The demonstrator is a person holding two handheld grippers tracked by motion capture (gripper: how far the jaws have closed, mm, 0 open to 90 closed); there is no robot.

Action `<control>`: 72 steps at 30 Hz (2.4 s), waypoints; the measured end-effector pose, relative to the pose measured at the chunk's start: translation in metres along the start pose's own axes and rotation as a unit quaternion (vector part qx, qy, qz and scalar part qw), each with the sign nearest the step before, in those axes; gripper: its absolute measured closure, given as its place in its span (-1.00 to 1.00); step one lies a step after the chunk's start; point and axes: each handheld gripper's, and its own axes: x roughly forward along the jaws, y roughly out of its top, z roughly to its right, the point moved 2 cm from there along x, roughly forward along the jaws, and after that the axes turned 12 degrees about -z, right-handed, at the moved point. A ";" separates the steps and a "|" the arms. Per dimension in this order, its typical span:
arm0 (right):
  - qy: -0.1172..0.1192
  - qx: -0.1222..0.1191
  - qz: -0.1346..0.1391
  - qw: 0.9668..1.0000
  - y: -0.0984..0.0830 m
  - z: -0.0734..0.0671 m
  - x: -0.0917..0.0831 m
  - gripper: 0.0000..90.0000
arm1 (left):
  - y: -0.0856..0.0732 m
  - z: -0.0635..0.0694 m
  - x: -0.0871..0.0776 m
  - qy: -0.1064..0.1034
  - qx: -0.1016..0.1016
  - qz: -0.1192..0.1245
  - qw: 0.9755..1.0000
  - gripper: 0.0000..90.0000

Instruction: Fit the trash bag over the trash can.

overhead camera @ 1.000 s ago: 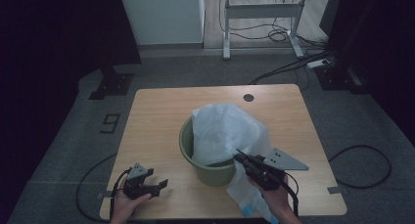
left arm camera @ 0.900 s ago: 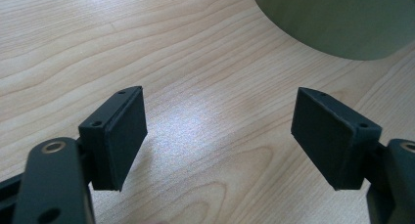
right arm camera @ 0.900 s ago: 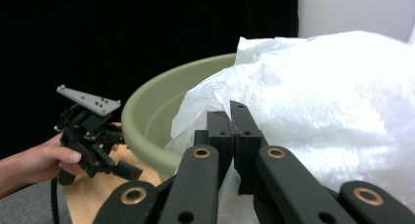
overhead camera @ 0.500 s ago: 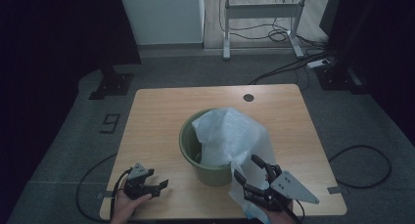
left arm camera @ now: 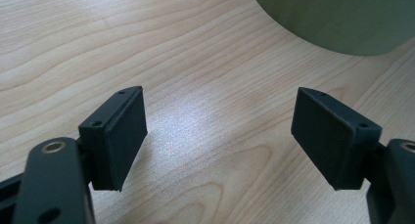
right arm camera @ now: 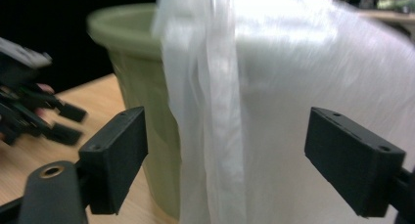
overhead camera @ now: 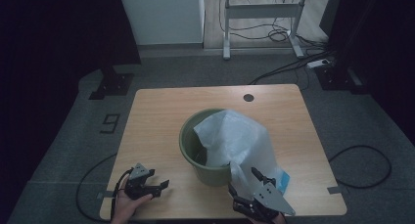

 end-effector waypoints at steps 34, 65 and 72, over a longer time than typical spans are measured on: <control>-0.059 -0.016 0.108 0.992 0.099 0.100 -0.023 0.98 | 0.066 0.051 -0.089 -0.016 -0.019 0.141 0.990 -0.33; 0.061 -0.062 0.071 0.994 0.059 0.036 -0.026 -0.36 | 0.092 0.077 -0.091 -0.021 0.004 0.169 0.985 -0.37; 0.002 -0.003 0.028 1.000 0.011 0.051 -0.013 -0.42 | 0.090 0.077 -0.089 -0.019 0.006 0.166 0.986 -0.37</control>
